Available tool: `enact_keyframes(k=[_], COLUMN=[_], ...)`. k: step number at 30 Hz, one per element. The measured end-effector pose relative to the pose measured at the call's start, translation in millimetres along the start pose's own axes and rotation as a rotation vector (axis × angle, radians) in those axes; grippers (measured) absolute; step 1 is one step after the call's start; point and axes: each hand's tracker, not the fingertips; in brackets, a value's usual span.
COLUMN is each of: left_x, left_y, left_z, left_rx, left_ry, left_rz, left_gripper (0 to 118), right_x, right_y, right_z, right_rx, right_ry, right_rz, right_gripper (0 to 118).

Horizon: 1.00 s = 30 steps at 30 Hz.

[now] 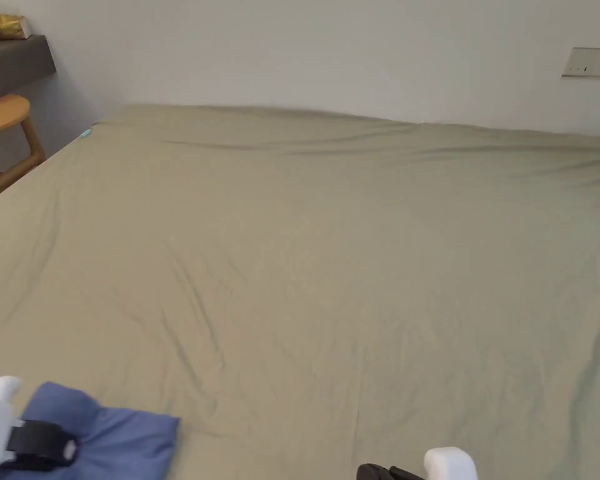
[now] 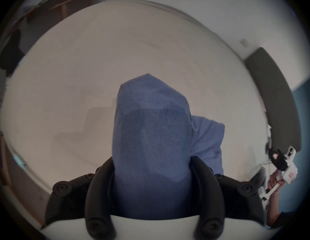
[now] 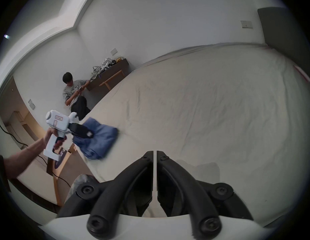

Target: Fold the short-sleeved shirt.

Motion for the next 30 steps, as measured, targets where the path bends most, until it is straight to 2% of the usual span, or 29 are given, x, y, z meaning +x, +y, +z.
enact_keyframes(k=[3,8,10,12,15,16,17,18,19,23,25,28,30], left_x=[-41.1,-86.4,-98.0,-98.4,-92.2,-89.3,-119.4,-122.8,-122.2,-98.1,-68.1,-26.2,16.8], left_y=[9.2,6.9,-1.7,-9.1,-12.0,-11.6,-1.0,3.8,5.2,7.9,9.2,9.6,7.9], left_z=[25.0,33.2,21.4,16.0,19.3,21.6,15.1,20.3,29.5,88.0,130.9,188.0,220.4], left_rx=[-0.008,-0.048,-0.078,-0.020,-0.011,-0.013,-0.017,-0.009,0.019,0.156,0.315,0.565,0.703], left_ry=[0.121,0.204,0.158,0.133,0.135,0.142,0.188,0.228,0.210,0.160,0.239,0.154,0.133], left_rz=[0.019,0.074,0.134,0.205,0.182,0.161,0.136,0.130,0.124,0.152,0.168,0.224,0.176], left_gripper=[51,51,51,51,51,57,70,82,91,99,99,99,104], right_x=[6.6,8.7,7.7,7.2,4.1,3.0,1.7,-0.2,-1.7,-3.9,-6.9,-14.9,-20.9], right_y=[4.1,5.0,4.1,2.3,0.4,0.6,2.0,4.3,6.5,22.9,33.6,51.0,66.3], right_z=[4.2,7.2,7.6,6.3,6.2,7.8,9.5,11.8,14.4,32.4,46.0,70.5,90.8], right_rx=[0.008,0.006,0.003,-0.001,-0.012,-0.010,-0.009,-0.007,-0.003,0.045,0.094,0.182,0.239], right_ry=[-0.016,-0.052,-0.056,-0.054,-0.058,-0.054,-0.049,-0.049,-0.052,-0.074,-0.136,-0.209,-0.245], right_rz=[-0.010,0.001,0.003,-0.002,0.007,0.014,0.021,0.031,0.044,0.078,0.107,0.174,0.190], right_gripper=[5,5,5,5,5,5,5,5,5,5,6,6,6])
